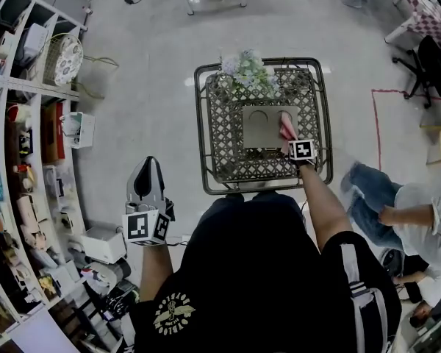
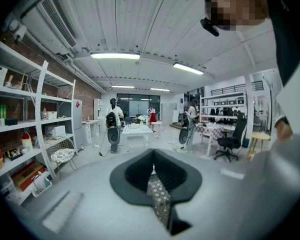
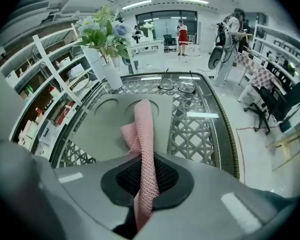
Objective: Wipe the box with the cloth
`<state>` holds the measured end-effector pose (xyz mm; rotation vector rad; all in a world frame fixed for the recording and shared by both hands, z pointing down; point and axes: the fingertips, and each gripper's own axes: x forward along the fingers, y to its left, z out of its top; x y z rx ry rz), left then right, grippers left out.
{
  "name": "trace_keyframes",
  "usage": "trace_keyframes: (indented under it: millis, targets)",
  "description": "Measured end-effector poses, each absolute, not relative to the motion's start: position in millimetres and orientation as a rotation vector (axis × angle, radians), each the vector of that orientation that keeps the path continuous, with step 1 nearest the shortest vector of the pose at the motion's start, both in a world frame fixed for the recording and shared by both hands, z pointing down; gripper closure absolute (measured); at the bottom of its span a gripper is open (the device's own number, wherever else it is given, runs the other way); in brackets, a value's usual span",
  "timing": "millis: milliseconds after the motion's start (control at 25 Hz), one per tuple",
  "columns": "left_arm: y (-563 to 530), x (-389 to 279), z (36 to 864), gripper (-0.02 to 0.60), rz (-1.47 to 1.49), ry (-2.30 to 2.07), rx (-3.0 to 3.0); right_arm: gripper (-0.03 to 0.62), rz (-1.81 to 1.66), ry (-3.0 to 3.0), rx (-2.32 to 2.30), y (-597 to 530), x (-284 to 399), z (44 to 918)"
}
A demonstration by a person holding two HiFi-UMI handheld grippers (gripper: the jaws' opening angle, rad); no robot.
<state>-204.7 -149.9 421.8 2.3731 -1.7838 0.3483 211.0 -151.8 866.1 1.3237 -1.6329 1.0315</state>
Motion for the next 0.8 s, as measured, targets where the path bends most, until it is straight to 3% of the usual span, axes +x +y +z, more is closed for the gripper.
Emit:
trace_keyframes:
  millis: [360,800]
  targets:
    - [-150.3,-156.3,423.7,0.581,0.321,-1.729,2.432,0.576,1.045,-1.613,1.363,-138.5,255.2,865.2]
    - [-166.7,-144.6,415.1,0.581,0.273,-1.681,2.497,0.577,0.996,-1.884,1.572,-134.4,252.7,766.1]
